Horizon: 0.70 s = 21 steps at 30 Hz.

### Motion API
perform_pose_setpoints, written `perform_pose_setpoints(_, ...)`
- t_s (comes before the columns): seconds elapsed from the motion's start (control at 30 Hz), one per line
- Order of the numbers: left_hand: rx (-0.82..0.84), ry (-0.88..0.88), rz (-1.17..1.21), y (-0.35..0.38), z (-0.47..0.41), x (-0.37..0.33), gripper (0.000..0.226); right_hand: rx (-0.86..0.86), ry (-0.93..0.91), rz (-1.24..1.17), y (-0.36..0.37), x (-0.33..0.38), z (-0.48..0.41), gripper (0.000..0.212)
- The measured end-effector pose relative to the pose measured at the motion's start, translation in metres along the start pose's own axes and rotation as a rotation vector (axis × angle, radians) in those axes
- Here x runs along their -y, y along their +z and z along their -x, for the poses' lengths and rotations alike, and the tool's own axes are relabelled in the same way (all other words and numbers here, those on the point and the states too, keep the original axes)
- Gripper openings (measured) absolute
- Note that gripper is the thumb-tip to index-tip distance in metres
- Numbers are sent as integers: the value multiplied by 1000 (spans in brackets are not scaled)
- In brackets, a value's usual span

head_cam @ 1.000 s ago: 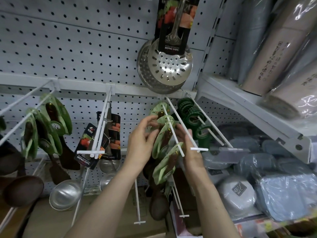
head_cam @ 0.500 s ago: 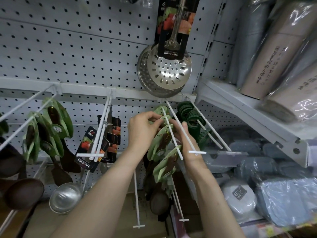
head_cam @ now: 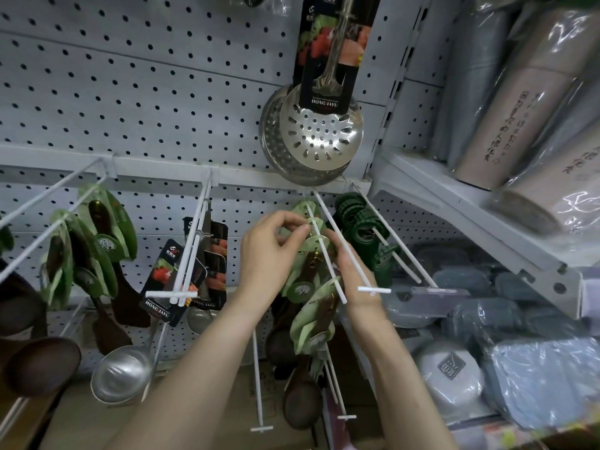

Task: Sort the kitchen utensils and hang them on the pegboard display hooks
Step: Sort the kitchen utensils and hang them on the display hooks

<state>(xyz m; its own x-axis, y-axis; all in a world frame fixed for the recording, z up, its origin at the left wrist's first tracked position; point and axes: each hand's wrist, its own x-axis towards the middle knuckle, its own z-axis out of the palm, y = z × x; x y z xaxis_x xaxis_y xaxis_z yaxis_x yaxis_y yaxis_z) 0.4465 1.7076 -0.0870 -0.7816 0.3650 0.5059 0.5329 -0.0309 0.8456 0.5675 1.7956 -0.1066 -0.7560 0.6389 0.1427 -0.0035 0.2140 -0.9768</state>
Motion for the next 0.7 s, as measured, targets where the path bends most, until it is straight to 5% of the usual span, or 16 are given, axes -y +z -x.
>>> perform_pose_setpoints(0.2,154,-16,67,-4,12,3,21,24,-74,-41,1,11,2,48)
perform_pose_setpoints(0.7,103,-68,106,-6,27,8,37,63,-44,-40,0,9,14,46)
